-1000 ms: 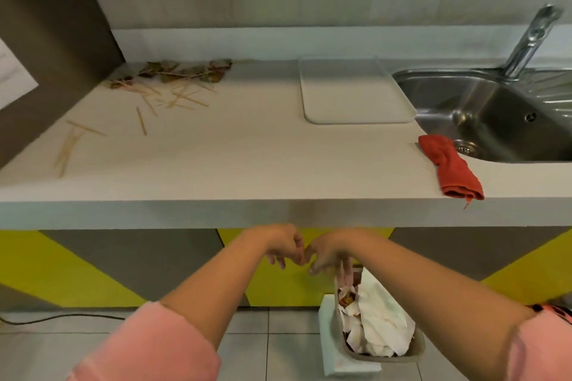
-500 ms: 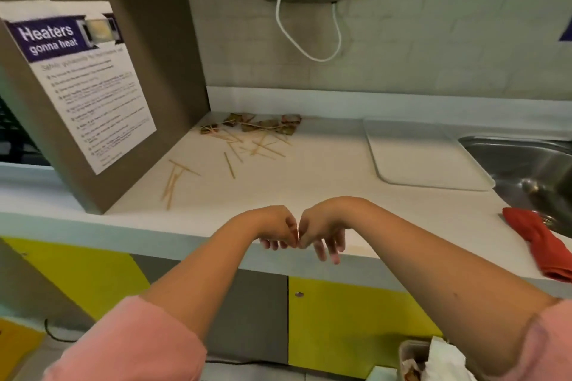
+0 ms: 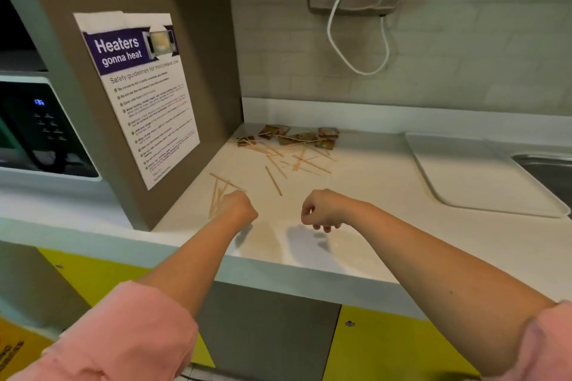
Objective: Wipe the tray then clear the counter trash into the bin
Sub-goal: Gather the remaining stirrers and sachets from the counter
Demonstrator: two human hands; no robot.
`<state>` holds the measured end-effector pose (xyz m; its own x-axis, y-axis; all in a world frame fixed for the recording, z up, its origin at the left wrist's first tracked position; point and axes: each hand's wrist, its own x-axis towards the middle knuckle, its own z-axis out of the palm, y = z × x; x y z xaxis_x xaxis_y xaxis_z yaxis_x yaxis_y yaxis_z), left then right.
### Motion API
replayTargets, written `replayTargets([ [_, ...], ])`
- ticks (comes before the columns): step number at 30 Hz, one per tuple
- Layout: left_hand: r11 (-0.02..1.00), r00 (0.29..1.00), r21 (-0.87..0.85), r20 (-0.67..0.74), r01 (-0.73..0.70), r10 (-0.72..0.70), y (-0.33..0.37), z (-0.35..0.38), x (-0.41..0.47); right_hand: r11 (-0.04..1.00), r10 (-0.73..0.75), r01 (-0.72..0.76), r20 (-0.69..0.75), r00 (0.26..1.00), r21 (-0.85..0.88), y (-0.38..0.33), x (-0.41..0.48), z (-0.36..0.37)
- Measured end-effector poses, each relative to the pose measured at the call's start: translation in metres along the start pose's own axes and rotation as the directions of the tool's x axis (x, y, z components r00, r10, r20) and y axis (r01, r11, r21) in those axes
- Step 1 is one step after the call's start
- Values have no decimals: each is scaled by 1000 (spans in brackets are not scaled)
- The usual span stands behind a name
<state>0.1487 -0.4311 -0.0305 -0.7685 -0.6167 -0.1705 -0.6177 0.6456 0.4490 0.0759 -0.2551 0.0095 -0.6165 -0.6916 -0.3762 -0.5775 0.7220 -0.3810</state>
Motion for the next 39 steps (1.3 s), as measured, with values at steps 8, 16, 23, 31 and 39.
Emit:
replayTargets([
  [8, 985, 974, 7, -152, 171, -168, -29, -10, 29, 999, 36, -32, -148, 988, 31, -13, 54, 7],
  [16, 961, 942, 2, -200, 276, -270, -40, -5, 61, 996, -49, 63, -210, 976, 61, -33, 129, 10],
  [23, 950, 907, 29, -308, 312, -288, -38, -2, 97, 975, -223, 216, -194, 955, -57, -59, 178, 15],
  [31, 926, 936, 213, -240, 311, -259, -32, -1, 123, 964, -238, 215, -148, 960, -156, -60, 203, 8],
  [39, 848, 942, 411, -166, 336, -292, -17, 3, 133, 938, -320, 295, -131, 938, -180, -58, 216, 15],
])
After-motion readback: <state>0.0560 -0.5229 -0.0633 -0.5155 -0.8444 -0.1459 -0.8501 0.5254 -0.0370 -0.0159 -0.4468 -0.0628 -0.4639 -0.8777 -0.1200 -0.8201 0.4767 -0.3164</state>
